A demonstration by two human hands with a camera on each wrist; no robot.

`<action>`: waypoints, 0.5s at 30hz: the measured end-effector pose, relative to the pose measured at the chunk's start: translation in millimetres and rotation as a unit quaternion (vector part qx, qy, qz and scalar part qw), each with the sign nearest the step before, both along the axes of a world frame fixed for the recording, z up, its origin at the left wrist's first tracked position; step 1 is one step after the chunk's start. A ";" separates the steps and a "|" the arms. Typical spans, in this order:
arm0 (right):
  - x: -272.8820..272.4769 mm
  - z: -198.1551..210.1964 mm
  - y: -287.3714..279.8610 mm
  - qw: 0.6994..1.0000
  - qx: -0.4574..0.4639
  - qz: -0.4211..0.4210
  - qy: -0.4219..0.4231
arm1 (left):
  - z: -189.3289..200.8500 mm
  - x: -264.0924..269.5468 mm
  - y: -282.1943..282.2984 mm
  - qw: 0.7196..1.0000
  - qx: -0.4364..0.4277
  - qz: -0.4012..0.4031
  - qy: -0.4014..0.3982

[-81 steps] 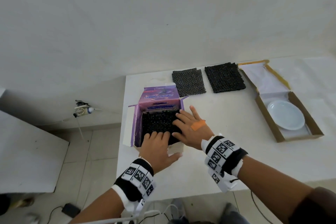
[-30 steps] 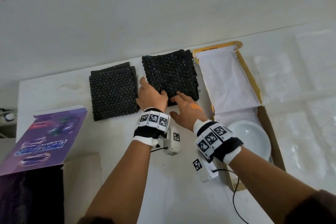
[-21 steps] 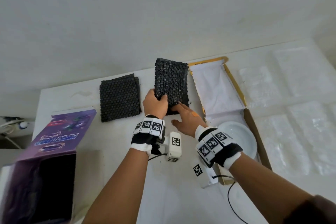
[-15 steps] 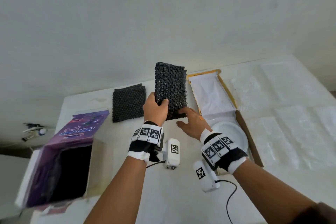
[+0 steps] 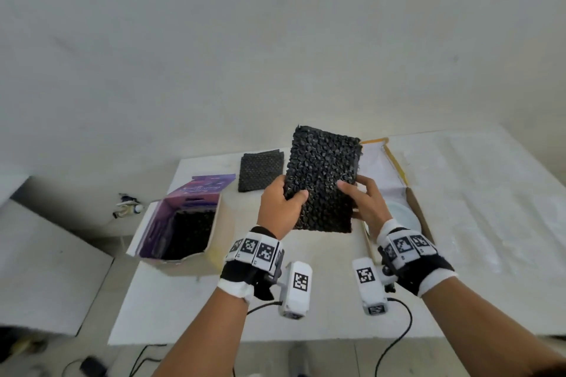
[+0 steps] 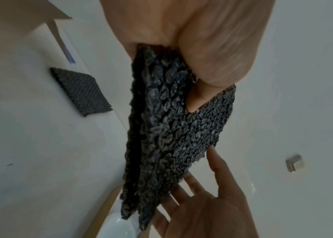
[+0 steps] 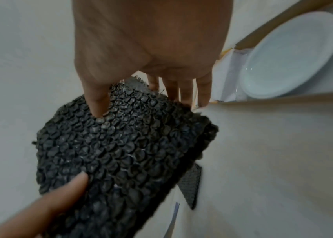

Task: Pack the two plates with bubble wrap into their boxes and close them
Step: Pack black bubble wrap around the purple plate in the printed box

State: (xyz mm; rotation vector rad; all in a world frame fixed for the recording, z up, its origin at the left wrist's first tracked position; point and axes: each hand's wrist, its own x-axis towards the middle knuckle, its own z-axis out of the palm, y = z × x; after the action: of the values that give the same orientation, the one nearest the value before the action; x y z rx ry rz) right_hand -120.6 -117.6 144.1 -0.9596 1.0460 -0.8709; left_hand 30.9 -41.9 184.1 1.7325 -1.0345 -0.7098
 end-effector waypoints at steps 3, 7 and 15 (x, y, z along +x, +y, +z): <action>14.2 -2.0 14.2 0.999 -0.001 -0.023 -0.030 | -1.3 10.1 18.8 1.000 0.009 0.005 0.021; 39.7 -8.0 30.6 1.000 0.002 0.016 -0.027 | -1.8 36.7 39.6 0.998 0.017 0.009 0.063; 112.9 -16.9 48.6 0.987 0.068 0.107 -0.099 | 2.2 129.3 72.1 0.993 0.012 0.013 0.118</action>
State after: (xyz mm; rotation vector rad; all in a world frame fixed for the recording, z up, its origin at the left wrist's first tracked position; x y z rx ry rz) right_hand -7.7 -68.9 127.2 -0.8349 0.8058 -0.6920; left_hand 160.1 30.2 186.3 1.6337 -0.8410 -0.8901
